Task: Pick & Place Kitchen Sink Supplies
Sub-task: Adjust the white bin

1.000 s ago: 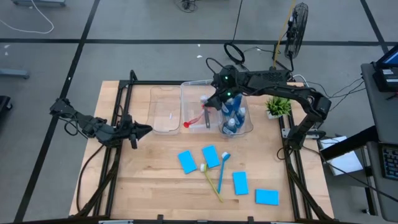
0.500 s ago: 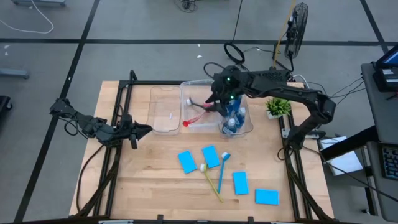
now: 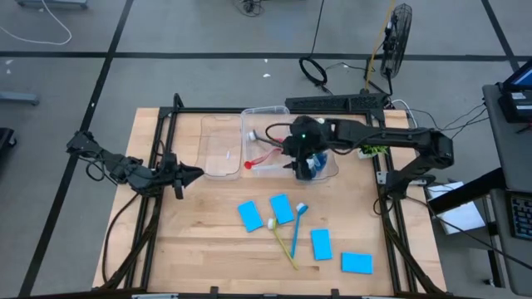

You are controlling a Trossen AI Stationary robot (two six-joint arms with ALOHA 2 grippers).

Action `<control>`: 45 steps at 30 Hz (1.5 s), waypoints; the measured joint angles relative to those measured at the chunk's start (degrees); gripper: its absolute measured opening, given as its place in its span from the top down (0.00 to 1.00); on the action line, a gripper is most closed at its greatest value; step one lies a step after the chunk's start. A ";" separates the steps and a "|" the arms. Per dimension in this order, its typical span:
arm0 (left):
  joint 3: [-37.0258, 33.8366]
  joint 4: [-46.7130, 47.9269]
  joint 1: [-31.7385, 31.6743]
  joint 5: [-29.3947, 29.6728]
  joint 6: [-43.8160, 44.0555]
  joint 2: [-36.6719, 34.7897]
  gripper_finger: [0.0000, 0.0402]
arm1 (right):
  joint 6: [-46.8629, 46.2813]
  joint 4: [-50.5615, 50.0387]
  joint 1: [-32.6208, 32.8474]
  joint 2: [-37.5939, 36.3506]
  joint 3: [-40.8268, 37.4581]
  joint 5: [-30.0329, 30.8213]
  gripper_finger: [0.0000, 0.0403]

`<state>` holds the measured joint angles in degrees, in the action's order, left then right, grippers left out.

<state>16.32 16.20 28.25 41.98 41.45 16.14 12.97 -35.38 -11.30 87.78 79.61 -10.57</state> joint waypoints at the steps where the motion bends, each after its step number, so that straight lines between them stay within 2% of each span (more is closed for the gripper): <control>1: 0.00 0.00 0.00 -0.03 0.00 0.01 0.82 | 0.00 -0.04 0.46 -0.08 0.00 0.37 0.45; 7: 0.00 -0.02 0.00 -0.05 0.68 0.00 0.82 | 0.00 -1.33 1.47 0.13 0.00 0.19 0.45; 17: 0.00 -0.02 0.00 -0.09 0.92 0.02 0.82 | 0.92 -2.61 1.53 5.31 -0.06 0.17 0.45; 25: 0.00 0.00 0.01 -0.11 1.05 0.00 0.82 | 1.38 -2.64 1.68 6.06 -0.07 3.34 0.46; 36: 0.00 -0.02 0.00 0.04 0.96 0.00 0.82 | 1.38 -2.88 2.03 6.08 -0.07 4.59 0.71; 45: 0.00 -0.01 0.00 0.04 0.98 0.00 0.82 | 1.23 -3.03 2.05 6.08 -0.07 4.59 0.83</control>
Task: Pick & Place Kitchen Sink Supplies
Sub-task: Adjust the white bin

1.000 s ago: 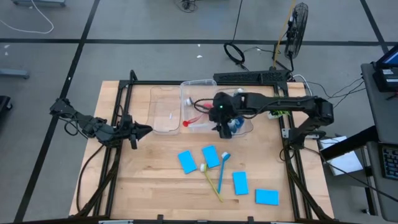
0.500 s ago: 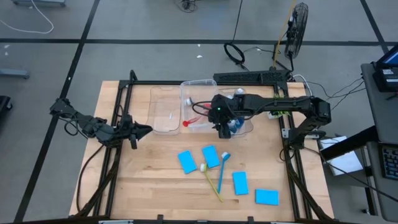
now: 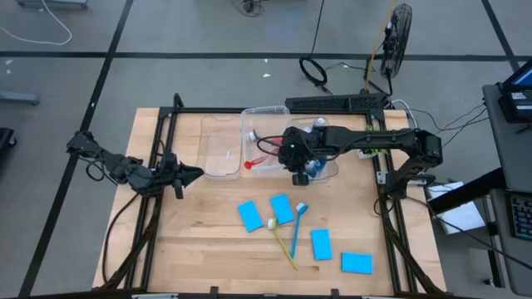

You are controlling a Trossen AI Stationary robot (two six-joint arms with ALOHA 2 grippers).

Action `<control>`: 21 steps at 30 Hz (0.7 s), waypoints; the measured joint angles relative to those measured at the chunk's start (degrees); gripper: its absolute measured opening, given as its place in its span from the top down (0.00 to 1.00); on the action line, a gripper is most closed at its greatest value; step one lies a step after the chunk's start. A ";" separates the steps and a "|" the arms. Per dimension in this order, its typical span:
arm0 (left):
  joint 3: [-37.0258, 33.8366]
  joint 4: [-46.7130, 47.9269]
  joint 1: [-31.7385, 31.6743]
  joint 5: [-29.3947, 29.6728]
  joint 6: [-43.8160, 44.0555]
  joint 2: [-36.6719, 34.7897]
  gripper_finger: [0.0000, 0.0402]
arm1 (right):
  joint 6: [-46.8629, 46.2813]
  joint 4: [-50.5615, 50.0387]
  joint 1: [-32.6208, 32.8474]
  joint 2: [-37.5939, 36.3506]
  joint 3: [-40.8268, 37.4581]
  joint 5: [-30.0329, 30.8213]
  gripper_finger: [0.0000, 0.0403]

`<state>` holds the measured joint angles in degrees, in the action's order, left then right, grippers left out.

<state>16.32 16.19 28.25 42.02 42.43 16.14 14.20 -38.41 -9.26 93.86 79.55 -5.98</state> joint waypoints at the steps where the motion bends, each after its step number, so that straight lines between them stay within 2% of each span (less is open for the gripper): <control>1: 0.00 -0.01 0.01 0.00 0.01 0.00 0.82 | -0.11 0.04 0.00 0.00 0.00 0.03 0.84; 8: 0.00 -0.01 0.01 0.02 0.00 0.00 0.82 | -1.53 0.50 0.00 0.04 0.00 -0.02 0.89; 21: 0.00 -0.01 0.00 0.04 0.01 0.00 0.82 | -5.86 3.52 0.04 0.04 0.00 -1.79 0.89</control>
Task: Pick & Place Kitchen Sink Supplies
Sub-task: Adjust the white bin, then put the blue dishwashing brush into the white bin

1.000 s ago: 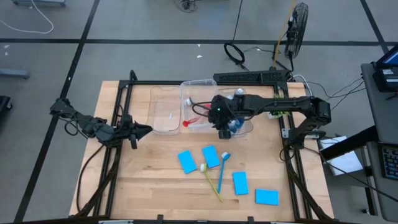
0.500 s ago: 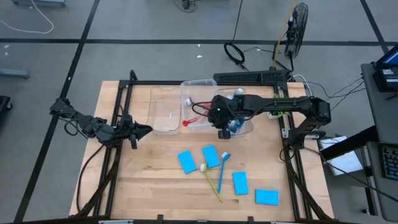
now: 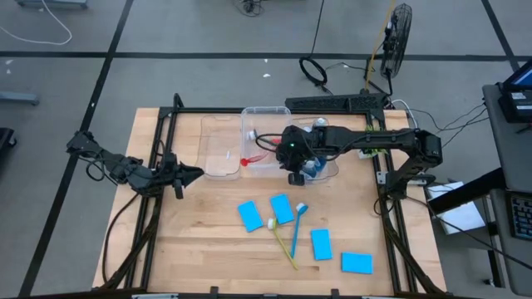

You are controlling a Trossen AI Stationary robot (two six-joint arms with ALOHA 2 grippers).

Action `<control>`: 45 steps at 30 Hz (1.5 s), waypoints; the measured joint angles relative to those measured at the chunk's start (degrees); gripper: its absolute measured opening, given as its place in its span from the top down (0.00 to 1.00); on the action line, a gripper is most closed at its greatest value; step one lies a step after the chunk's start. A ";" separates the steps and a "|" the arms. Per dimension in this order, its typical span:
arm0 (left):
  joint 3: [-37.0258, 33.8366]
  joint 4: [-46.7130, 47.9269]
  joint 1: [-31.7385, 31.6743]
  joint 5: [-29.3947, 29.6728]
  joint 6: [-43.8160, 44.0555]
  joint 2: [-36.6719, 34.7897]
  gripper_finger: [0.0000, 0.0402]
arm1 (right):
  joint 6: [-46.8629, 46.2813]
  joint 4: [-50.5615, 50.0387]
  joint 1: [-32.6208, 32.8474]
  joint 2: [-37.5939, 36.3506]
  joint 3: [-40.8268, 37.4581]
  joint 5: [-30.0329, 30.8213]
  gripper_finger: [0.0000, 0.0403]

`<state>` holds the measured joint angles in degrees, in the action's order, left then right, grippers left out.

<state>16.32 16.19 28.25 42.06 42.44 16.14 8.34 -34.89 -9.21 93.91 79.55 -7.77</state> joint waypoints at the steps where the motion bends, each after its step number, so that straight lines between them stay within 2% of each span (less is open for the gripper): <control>1: 0.00 0.00 0.00 -0.02 0.00 0.02 0.82 | -0.12 -0.25 0.16 0.00 0.02 0.02 0.89; 12: 0.00 0.00 0.00 0.01 -0.17 0.01 0.82 | -1.86 -0.88 2.22 0.00 0.02 0.10 0.88; 25: 0.00 0.00 0.00 -0.04 -0.24 0.00 0.82 | -1.45 1.34 2.10 -0.24 0.07 0.37 0.64; 33: 0.00 0.02 0.02 -0.32 -0.72 0.02 0.82 | -0.68 1.15 2.80 -8.34 1.08 0.31 0.57; 37: 0.00 0.02 0.01 -0.50 -1.01 0.02 0.82 | -9.24 -0.57 4.03 -13.11 1.20 0.24 0.57; 41: 0.00 0.02 0.00 -0.55 -0.72 0.02 0.82 | -21.81 -8.36 7.26 -15.39 1.20 -0.02 0.60; 45: 0.00 0.01 0.01 -0.56 -0.31 0.02 0.82 | -36.90 -14.28 12.06 -15.45 1.18 -4.08 0.60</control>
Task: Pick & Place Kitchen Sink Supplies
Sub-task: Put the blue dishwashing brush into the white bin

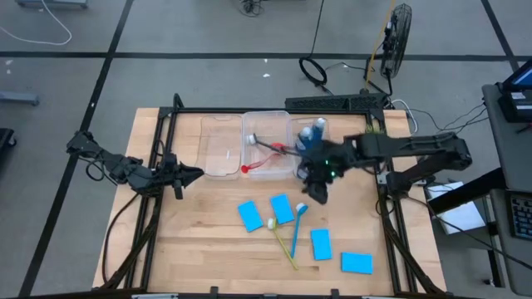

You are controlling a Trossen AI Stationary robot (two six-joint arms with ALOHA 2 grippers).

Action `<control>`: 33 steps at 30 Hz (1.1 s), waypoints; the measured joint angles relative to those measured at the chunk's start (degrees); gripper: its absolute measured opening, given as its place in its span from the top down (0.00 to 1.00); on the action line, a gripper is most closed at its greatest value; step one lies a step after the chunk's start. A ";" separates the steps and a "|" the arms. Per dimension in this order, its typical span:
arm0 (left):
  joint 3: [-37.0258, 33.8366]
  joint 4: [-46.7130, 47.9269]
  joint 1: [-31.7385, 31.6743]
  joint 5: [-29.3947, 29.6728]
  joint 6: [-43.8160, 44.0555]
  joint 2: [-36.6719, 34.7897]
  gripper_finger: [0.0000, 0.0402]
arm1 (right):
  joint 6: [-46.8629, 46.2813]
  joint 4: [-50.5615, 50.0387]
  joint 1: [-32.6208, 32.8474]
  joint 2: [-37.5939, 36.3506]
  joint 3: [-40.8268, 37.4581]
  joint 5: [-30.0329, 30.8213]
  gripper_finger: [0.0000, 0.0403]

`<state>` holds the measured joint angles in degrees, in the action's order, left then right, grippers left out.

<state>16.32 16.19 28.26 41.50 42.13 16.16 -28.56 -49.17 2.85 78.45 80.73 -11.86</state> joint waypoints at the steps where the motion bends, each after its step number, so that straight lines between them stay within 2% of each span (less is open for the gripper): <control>1: 0.00 -0.01 -0.01 0.00 0.00 0.00 0.82 | -3.60 -0.35 1.31 0.21 -0.06 -0.62 0.60; 5: 0.00 -0.01 0.00 0.01 0.00 0.00 0.82 | -17.02 -0.18 5.63 0.52 -1.79 -1.70 0.59; 10: 0.00 0.01 0.00 0.01 -1.19 0.00 0.82 | -31.88 2.42 8.00 0.52 -7.09 -1.16 0.59; 15: 0.00 0.00 0.00 -0.01 -1.34 0.00 0.82 | -43.34 13.34 8.31 0.45 -15.20 -0.40 0.59; 21: 0.00 0.02 0.00 0.00 -1.38 0.00 0.82 | -50.49 29.98 8.27 0.46 -25.29 -3.28 0.59; 24: 0.00 0.03 0.00 -0.01 -1.38 0.00 0.82 | -53.23 35.13 8.76 0.46 -29.49 -3.27 0.59; 30: 0.00 0.03 -0.01 -0.33 -0.90 0.00 0.82 | -54.70 37.95 10.46 0.46 -33.38 -3.17 0.59; 33: 0.00 0.03 -0.01 -2.71 -0.93 0.00 0.82 | -52.17 38.00 11.07 0.46 -33.91 -3.20 0.59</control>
<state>16.32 16.23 28.25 38.80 41.20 16.16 -80.73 -11.17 13.92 78.91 46.82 -15.06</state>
